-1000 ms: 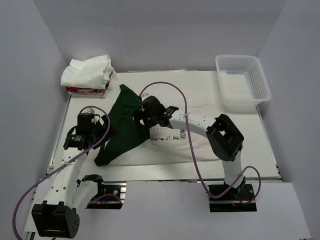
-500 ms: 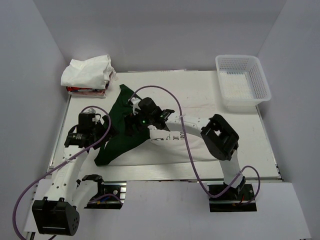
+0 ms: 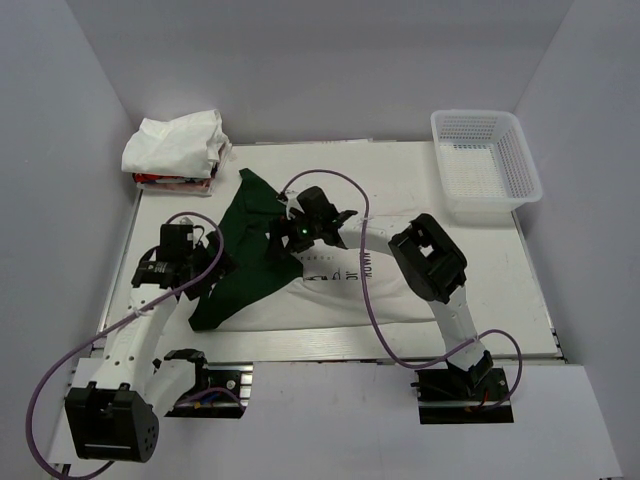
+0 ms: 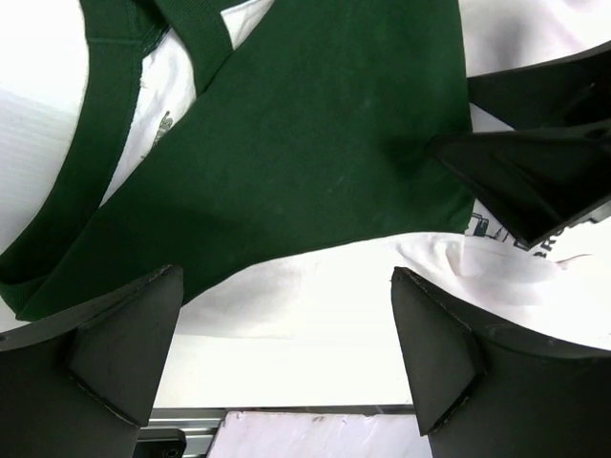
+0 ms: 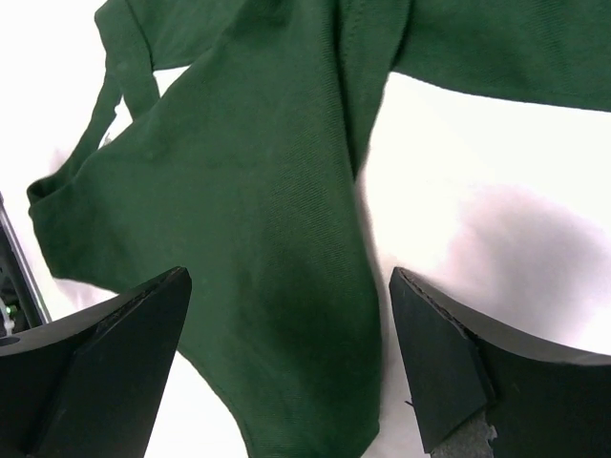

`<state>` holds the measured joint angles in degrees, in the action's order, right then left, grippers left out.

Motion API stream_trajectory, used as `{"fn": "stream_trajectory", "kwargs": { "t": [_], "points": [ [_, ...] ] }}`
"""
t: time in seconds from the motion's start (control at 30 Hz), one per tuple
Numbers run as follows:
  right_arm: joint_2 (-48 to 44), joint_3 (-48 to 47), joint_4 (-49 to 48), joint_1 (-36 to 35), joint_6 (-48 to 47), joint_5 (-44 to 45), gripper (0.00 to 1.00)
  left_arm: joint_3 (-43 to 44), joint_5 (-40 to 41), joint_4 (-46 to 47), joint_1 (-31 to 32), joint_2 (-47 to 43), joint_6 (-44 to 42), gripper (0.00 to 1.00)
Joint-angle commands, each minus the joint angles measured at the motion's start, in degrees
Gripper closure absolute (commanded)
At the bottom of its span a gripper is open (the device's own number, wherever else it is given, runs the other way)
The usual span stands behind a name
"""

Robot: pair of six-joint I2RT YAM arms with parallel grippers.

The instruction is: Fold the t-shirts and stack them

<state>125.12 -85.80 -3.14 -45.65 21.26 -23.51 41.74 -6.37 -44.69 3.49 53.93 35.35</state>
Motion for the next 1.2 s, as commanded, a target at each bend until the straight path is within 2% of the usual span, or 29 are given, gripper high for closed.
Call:
{"fn": "stream_trajectory", "kwargs": {
  "t": [0.0, 0.17, 0.33, 0.4, 0.53, 0.67, 0.7, 0.73, 0.9, 1.07, 1.17],
  "points": [
    [-2.23, -0.42, 0.32, -0.14, -3.32, -1.47, 0.10, 3.26, 0.31, 1.17, -0.32, 0.65, -0.64, 0.00],
    [-12.96, 2.13, 0.15, 0.99, -5.61, 5.91, 0.10, 10.44, -0.84, 8.46, -0.32, 7.05, -0.64, 0.00],
    [-25.26, 8.53, 1.54, 4.77, -2.89, 26.80, 0.10, 21.86, 0.31, 11.11, -0.32, 22.16, -0.11, 0.00],
    [-29.30, 11.08, 3.13, 7.57, -2.54, 31.21, 0.10, 27.31, 0.31, 11.11, -0.32, 29.43, -0.11, 0.00],
    [-32.13, 12.15, 11.19, 13.20, -0.87, 41.32, 0.10, 35.92, 2.59, 12.25, -0.32, 38.59, -2.04, 0.00],
    [-30.82, 12.58, 20.62, 21.98, 2.03, 43.11, 0.10, 46.57, 2.59, 12.25, -0.32, 50.90, -4.23, 0.00],
    [-30.47, 12.67, 21.84, 23.14, 2.91, 42.58, 0.10, 48.77, 2.59, 12.25, -0.32, 53.36, -4.76, 0.04],
    [-29.68, 12.94, 22.29, 26.11, 2.83, 42.14, 0.10, 53.58, 3.11, 10.78, -0.32, 58.25, -4.77, 0.05],
    [-29.76, 14.52, 20.03, 28.42, -0.07, 40.65, 0.10, 68.62, 3.73, 7.78, -0.32, 71.38, -7.05, 0.10],
    [-27.84, 12.95, 19.39, 29.38, -1.75, 39.50, 0.10, 72.79, 3.73, 8.73, -0.32, 78.25, -7.67, 0.26],
    [-26.60, 11.36, 20.80, 29.74, -1.83, 40.12, 0.10, 72.79, 3.73, 10.75, -0.32, 79.49, -7.67, 0.31]
  ]
}}
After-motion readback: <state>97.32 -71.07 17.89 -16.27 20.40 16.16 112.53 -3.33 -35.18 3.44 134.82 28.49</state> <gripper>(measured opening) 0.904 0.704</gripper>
